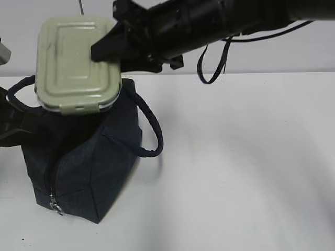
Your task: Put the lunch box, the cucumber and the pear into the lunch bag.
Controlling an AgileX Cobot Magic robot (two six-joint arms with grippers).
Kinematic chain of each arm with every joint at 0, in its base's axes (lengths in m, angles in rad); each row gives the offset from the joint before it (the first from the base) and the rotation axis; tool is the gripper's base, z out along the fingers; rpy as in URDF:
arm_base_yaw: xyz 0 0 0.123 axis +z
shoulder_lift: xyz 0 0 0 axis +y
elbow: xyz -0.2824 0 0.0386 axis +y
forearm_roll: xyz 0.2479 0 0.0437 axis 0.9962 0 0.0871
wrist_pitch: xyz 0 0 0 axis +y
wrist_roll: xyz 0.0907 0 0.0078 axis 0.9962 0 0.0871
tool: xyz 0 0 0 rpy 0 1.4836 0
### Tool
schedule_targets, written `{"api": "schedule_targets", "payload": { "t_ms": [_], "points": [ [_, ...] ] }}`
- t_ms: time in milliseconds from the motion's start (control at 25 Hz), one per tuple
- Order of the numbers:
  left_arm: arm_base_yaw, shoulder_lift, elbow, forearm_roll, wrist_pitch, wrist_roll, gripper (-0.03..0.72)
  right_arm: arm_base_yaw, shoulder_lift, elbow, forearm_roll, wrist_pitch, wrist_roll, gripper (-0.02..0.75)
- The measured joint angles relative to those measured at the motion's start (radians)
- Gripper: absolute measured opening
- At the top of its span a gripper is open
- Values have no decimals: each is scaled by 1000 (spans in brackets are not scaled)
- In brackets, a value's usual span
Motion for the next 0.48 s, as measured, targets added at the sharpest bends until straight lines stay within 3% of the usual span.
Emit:
{"api": "schedule_targets", "payload": {
  "t_ms": [80,280,480],
  "points": [
    [0,0,0,-1,0,0,-20,1,18,0,-88,-10,51,312],
    [-1,0,0,-10,-4,0,-20,3,29,0,-432,-13,281,312],
    [-1,0,0,-14,-4,0,-20,52,87,-19,-483,-19,357,312]
  ]
}}
